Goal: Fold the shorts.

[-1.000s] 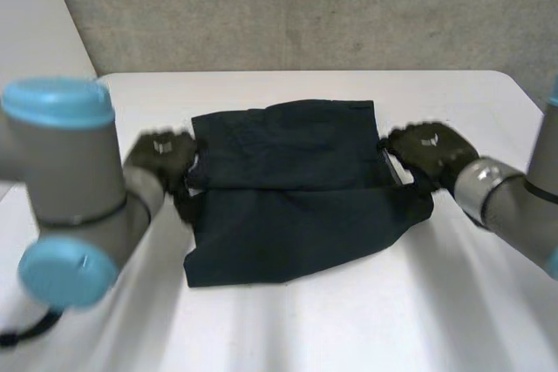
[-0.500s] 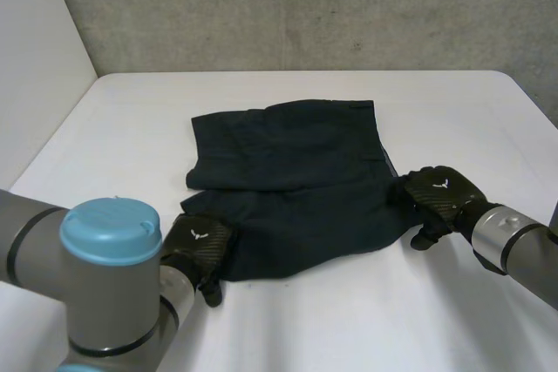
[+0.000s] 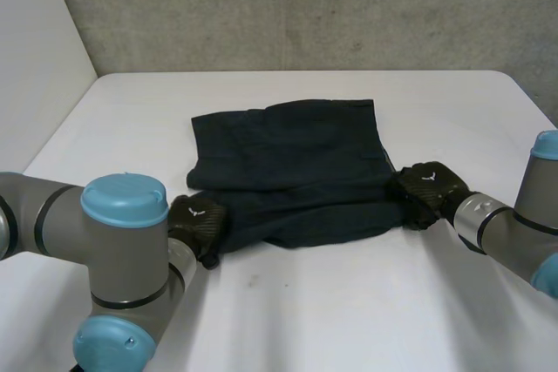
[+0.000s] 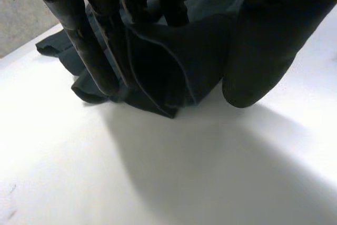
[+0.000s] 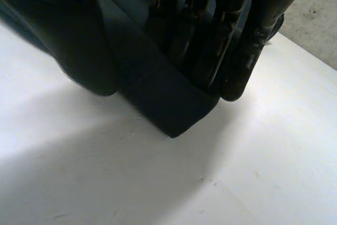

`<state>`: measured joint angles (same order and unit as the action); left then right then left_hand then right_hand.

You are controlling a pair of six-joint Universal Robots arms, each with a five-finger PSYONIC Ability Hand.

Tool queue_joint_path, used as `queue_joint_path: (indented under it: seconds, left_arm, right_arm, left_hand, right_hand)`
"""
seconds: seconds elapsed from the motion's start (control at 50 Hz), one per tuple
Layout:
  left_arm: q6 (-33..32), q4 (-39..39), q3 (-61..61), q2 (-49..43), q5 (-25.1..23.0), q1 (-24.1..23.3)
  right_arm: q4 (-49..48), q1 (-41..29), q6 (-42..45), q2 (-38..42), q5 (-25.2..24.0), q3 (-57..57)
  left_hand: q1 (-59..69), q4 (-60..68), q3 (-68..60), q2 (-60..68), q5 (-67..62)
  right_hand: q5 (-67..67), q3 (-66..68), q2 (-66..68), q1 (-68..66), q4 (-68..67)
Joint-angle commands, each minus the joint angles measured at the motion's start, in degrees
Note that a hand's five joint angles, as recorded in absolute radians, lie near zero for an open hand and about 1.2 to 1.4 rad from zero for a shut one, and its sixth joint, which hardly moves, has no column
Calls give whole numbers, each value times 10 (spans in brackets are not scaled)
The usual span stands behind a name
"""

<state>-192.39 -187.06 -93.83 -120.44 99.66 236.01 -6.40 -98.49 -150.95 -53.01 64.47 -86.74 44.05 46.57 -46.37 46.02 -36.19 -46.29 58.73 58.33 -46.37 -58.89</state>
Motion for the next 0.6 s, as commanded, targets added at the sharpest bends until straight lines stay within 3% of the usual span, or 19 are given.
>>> queue_joint_path:
  seconds: [0.02,0.24,0.44,0.6]
  left_arm:
    - [0,-1,17,-1,0,1]
    - [-10,32,-1,96,1,0]
    - [-21,160,-53,264,-3,23]
    - [-77,210,-57,317,-4,30]
  right_arm:
    - [-12,-8,-8,-13,8,7]
    - [14,-23,-4,-130,12,-42]
    - [220,-15,21,-229,11,-35]
    - [320,-15,35,-283,11,-11]
  left_hand:
    - [359,334,-336,340,-338]
    - [359,334,-336,340,-338]
    - [359,334,-336,340,-338]
    - [359,334,-336,340,-338]
  right_hand:
    - [-237,213,217,-336,-211]
    - [-237,213,217,-336,-211]
    - [-237,213,217,-336,-211]
    - [-237,213,217,-336,-211]
